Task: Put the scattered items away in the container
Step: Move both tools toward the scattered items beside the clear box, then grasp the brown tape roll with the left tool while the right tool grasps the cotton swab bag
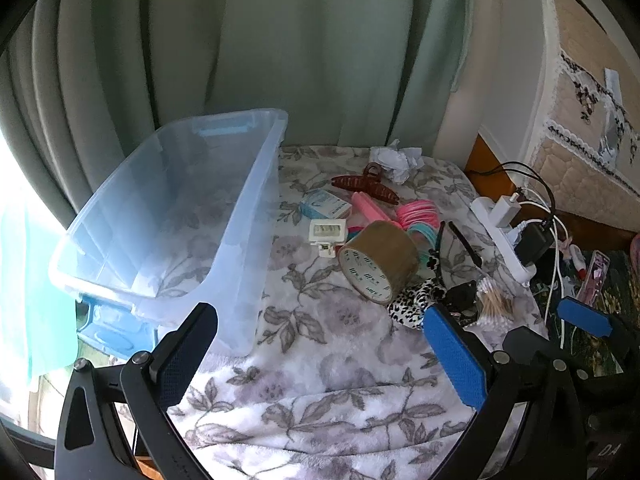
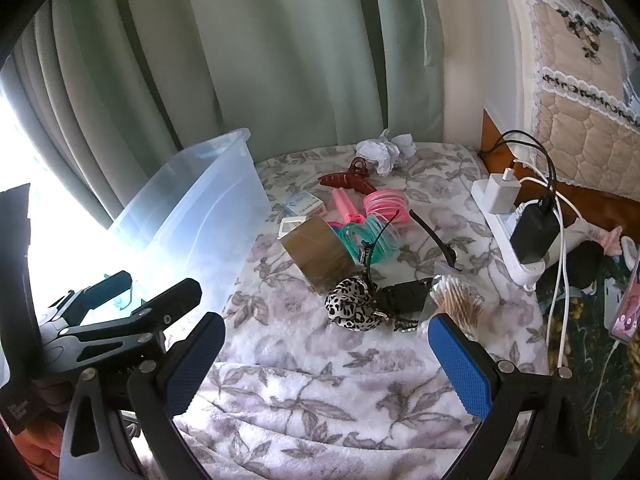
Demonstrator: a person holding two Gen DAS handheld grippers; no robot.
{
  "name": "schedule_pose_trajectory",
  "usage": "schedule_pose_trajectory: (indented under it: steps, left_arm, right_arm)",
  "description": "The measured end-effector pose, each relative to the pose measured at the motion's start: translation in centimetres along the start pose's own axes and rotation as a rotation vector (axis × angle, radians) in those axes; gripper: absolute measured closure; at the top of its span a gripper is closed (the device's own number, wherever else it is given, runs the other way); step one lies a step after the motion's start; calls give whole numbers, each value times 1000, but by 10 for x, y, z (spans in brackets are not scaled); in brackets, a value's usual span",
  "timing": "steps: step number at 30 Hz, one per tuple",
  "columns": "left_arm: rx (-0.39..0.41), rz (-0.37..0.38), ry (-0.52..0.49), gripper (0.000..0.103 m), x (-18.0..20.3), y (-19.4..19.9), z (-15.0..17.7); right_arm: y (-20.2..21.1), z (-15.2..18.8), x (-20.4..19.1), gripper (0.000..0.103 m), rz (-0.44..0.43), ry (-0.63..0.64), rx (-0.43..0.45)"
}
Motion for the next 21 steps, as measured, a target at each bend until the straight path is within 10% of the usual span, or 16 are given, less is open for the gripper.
schedule_pose_trajectory:
  steps: [10, 21]
  left_arm:
    - [101, 144, -53, 0, 42, 9, -39]
    - [-61, 126, -175, 0, 83, -49, -13]
  right_arm:
    - [20, -22, 45, 0, 73, -56, 84]
    - [-9, 1, 104, 0, 116, -173, -32]
Point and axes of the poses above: each gripper's, at about its wrist camera, not at the fingertips, and y roughly against the way its jaws point, x to its right, z to its underside, the point moved 3 cm from there along -y, roughly the way its jaws point, and after that the axes turned 3 degrees about -z, right-handed, at the moved point
